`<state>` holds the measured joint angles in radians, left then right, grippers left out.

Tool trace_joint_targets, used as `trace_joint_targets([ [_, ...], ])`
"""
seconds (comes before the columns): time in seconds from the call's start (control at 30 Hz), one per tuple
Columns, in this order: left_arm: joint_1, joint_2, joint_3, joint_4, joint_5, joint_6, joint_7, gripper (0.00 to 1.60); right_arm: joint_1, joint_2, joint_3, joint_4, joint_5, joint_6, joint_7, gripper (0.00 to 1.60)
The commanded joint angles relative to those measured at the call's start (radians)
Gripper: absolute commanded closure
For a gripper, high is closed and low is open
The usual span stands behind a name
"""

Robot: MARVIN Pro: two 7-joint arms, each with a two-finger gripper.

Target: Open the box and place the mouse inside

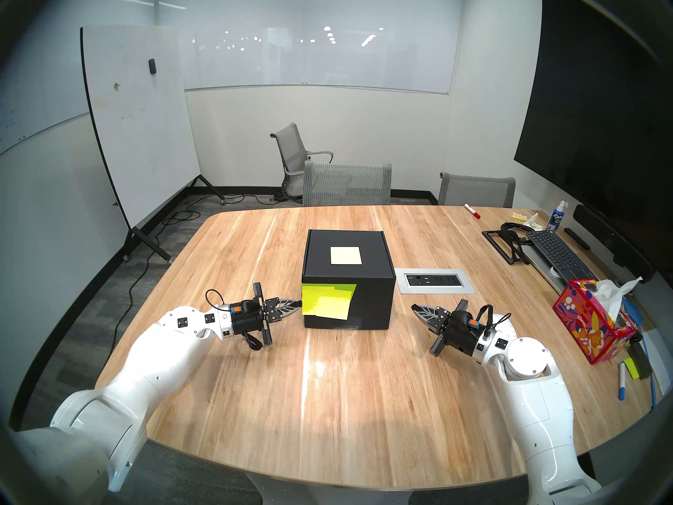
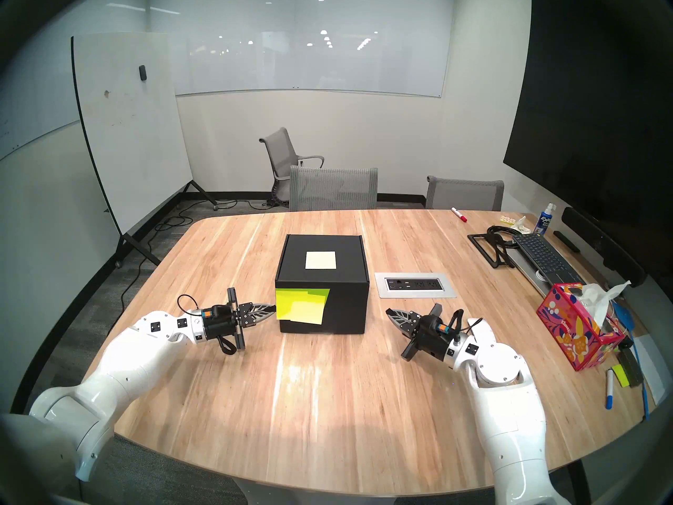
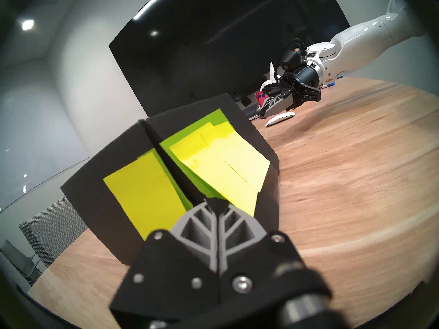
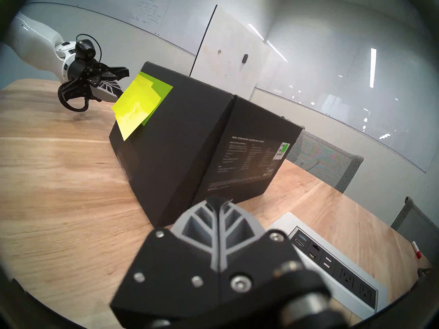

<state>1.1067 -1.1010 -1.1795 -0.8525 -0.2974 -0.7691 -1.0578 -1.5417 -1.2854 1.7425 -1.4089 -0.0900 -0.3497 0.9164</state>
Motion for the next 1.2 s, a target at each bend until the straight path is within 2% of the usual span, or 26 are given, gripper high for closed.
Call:
trace_joint_targets([
  [0.0, -0.016, -0.001, 0.003, -0.016, -0.010, 0.007, -0.019, 1.60, 0.021, 0.001, 0.005, -0.006, 0.007, -0.007, -0.003, 1.60],
  [1.17, -0.017, -0.006, 0.014, -0.010, -0.015, 0.006, -0.023, 1.60, 0.062, -0.005, -0.035, 0.048, -0.033, -0.036, -0.013, 1.60],
])
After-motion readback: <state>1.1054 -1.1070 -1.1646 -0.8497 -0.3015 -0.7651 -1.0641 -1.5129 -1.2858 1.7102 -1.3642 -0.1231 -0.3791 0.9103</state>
